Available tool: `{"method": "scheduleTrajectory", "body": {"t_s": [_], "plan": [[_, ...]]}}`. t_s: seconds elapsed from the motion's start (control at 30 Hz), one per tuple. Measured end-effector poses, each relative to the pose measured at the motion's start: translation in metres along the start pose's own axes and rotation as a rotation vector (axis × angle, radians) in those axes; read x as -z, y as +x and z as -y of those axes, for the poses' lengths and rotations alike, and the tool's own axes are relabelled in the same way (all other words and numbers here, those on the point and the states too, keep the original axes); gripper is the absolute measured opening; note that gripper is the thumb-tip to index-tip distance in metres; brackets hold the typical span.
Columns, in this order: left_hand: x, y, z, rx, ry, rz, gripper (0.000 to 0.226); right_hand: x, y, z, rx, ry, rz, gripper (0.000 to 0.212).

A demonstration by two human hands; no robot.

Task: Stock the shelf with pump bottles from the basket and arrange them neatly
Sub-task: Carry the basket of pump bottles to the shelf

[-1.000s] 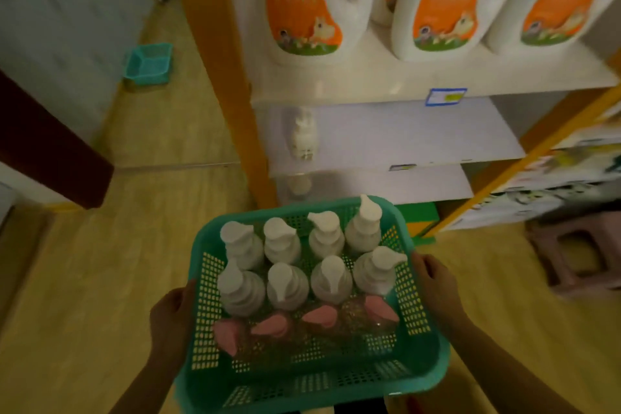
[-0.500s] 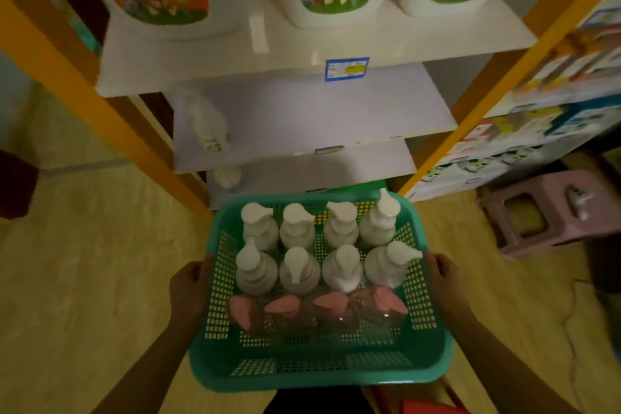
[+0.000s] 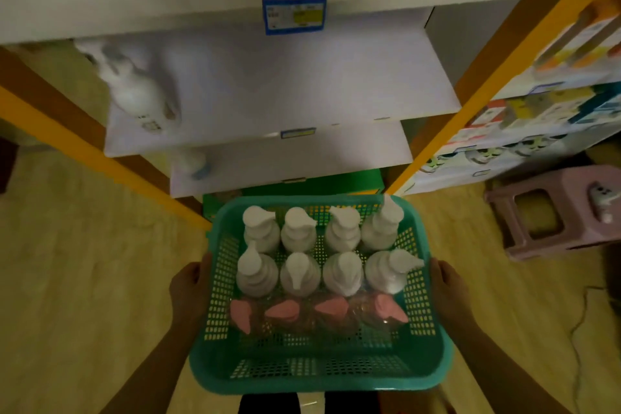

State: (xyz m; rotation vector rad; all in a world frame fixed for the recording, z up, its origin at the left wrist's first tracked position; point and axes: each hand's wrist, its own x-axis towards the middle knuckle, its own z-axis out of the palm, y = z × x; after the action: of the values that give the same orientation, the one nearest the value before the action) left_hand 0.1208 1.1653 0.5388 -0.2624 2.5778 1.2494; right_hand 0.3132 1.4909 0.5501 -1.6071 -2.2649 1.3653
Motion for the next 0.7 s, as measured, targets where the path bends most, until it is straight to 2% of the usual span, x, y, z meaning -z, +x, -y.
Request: {"method": "scheduleTrajectory", "body": {"t_s": [0.37, 0.7], "plan": [[-0.083, 0.019, 0.034, 0.107, 0.021, -0.069, 0.046, -0.022, 0.086, -0.041, -0.026, -0.07, 0.04, 0.031], [-0.168, 0.078, 0.113, 0.05, 0.063, -0.096, 0.042, -0.1, 0.157, -0.114, -0.018, -0.125, 0.054, 0.022]]}}
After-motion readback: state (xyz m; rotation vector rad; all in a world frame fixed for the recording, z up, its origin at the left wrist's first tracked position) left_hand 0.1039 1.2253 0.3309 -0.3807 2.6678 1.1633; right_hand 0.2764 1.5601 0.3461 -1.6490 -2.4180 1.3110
